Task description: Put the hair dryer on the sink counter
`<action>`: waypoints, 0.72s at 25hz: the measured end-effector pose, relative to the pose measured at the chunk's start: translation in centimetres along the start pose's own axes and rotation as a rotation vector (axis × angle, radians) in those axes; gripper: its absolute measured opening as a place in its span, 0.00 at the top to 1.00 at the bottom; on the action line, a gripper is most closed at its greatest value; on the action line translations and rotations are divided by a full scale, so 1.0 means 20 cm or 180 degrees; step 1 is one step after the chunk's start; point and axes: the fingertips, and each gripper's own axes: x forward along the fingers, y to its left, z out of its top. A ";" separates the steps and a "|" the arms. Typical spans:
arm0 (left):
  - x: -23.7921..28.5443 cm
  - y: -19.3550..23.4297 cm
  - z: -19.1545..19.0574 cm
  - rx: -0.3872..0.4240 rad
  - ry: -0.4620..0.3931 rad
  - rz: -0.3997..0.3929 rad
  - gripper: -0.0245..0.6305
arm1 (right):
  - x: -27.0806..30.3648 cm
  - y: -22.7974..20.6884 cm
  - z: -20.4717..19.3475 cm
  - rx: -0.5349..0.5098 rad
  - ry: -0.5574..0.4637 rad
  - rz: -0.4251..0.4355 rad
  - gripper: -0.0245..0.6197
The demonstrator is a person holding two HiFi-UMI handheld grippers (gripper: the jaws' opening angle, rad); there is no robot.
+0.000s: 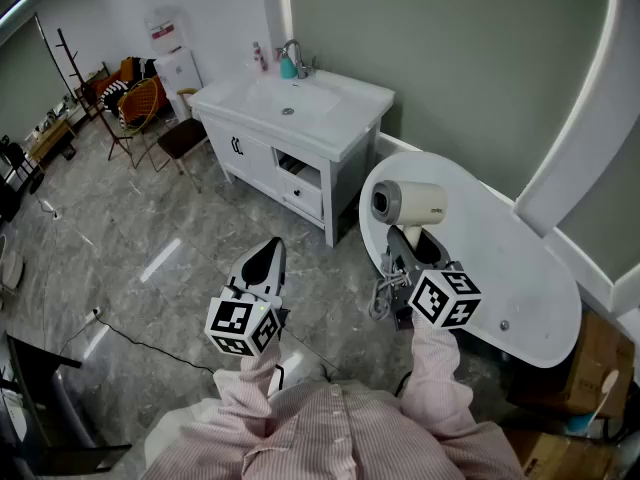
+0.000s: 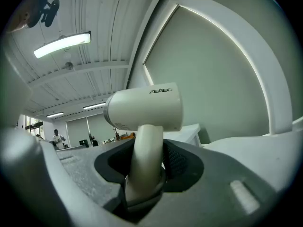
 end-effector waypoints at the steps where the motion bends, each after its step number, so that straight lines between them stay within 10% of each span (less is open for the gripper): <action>1: 0.00 0.00 0.00 -0.0002 0.0004 0.0007 0.96 | 0.00 0.00 0.00 -0.0003 0.0002 0.0002 0.70; 18: 0.00 0.03 -0.09 -0.0044 0.0080 0.0123 0.96 | 0.04 -0.04 -0.01 -0.0047 -0.0021 0.0055 0.70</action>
